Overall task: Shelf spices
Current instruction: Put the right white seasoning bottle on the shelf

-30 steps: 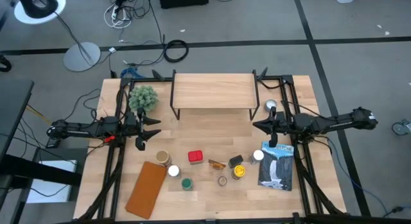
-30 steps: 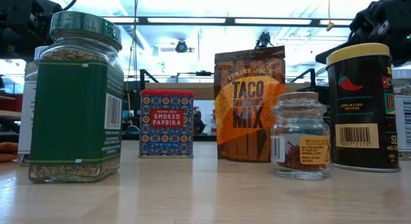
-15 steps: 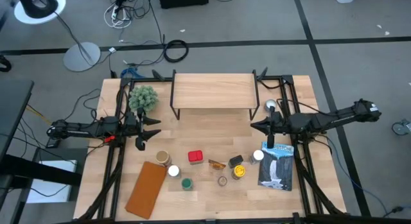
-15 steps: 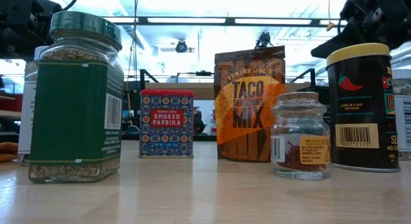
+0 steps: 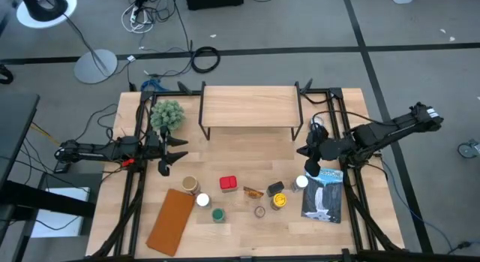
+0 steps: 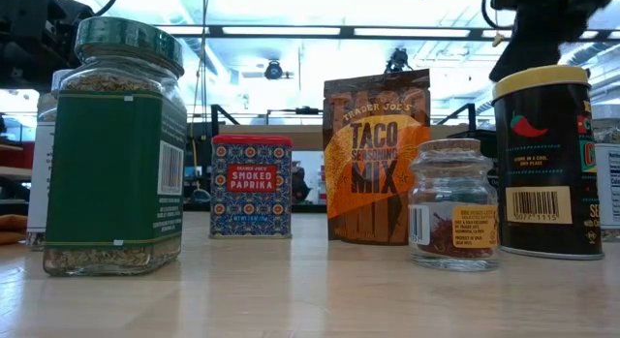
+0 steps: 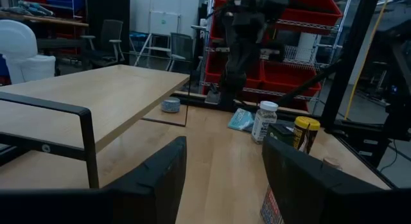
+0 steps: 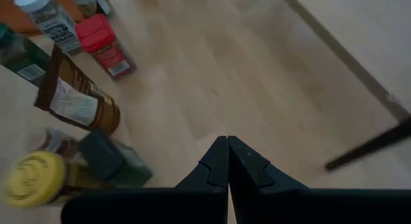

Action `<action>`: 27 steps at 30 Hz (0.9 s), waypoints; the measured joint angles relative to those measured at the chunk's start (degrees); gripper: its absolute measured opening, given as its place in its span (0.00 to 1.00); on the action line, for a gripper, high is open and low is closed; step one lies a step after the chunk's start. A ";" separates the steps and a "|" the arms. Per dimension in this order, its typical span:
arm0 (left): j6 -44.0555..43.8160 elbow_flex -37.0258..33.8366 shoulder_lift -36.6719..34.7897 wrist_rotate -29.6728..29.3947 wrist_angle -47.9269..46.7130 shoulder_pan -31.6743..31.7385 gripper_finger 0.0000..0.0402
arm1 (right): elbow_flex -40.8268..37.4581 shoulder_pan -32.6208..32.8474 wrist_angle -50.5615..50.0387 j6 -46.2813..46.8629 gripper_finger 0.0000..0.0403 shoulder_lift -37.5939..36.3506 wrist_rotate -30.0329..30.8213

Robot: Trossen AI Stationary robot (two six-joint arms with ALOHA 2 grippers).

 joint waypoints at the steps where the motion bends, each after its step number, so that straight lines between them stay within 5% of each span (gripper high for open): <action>1: -0.02 0.01 0.00 0.00 0.00 0.02 0.52 | 2.37 -0.01 -3.15 3.17 0.00 1.38 -0.88; 14: -0.02 -0.01 0.00 0.00 0.00 0.02 0.52 | 26.99 0.01 -42.87 32.08 0.00 20.93 -10.14; 27: -0.01 0.00 0.00 -0.01 0.00 0.00 0.52 | 29.79 -0.07 -39.84 41.51 0.08 28.36 -17.45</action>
